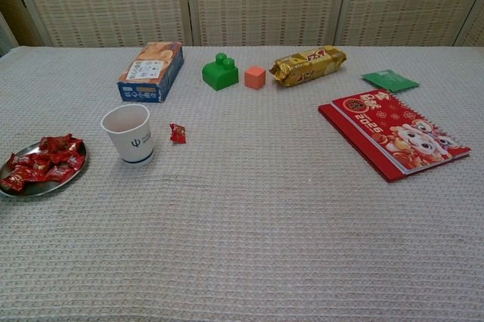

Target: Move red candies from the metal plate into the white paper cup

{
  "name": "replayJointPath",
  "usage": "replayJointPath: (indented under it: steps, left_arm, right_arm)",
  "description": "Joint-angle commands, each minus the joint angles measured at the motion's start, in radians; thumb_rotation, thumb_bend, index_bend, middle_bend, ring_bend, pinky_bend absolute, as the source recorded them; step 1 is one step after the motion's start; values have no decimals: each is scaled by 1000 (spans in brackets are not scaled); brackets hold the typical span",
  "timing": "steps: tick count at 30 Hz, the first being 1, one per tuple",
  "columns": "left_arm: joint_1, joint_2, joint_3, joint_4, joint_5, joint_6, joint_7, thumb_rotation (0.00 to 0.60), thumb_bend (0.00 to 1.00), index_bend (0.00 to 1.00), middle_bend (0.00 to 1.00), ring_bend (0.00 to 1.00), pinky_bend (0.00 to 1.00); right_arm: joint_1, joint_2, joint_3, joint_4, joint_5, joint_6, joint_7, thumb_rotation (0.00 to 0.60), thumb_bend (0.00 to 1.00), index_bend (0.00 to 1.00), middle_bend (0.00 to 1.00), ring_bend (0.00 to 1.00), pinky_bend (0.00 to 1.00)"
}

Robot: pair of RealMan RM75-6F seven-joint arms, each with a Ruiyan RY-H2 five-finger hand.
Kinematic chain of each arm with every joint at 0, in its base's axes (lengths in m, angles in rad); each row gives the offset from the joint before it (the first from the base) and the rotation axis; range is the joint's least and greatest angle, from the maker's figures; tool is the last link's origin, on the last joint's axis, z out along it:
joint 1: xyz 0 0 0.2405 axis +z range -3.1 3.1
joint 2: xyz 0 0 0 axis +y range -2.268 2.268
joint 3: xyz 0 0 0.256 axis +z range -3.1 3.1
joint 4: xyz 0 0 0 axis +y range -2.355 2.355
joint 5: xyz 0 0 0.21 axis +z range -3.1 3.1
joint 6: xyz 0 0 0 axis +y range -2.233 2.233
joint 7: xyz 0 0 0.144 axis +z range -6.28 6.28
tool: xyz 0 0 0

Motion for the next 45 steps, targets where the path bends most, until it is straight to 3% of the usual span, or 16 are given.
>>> replayJointPath:
  steps: [1, 9, 14, 23, 32, 39, 45]
  left_arm:
    - [-89, 33, -66, -107, -2, -60, 58, 600, 455, 559, 606, 564, 981]
    - [-238, -27, -158, -155, -78, -208, 190, 600, 455, 554, 597, 574, 981]
    - [-290, -80, -176, -124, -111, -243, 252, 600, 455, 544, 589, 579, 981]
    - [-322, -129, -147, -94, -145, -269, 337, 600, 450, 484, 541, 579, 980]
    - [-338, -145, -133, -110, -159, -260, 393, 600, 439, 316, 383, 580, 976]
    - [-321, -117, -111, -156, -150, -223, 381, 600, 438, 248, 328, 580, 977]
    - [-287, -60, -59, -247, -120, -205, 331, 600, 417, 71, 144, 579, 980]
  right_arm:
    - [0, -2, 2, 0, 3, -1, -3, 600, 55, 0, 0, 0, 0]
    - [0, -4, 6, 1, 19, -6, -10, 600, 55, 0, 0, 0, 0]
    - [-2, 0, 8, 2, 24, 0, -3, 600, 55, 0, 0, 0, 0]
    - [-1, 4, 9, 3, 22, 2, 8, 600, 55, 0, 0, 0, 0]
    - [-1, 8, 7, 2, 16, 7, 16, 600, 55, 0, 0, 0, 0]
    - [-5, 14, 6, 2, 11, 17, 27, 600, 55, 0, 0, 0, 0]
    - [-6, 16, 1, 0, -2, 23, 31, 600, 55, 0, 0, 0, 0]
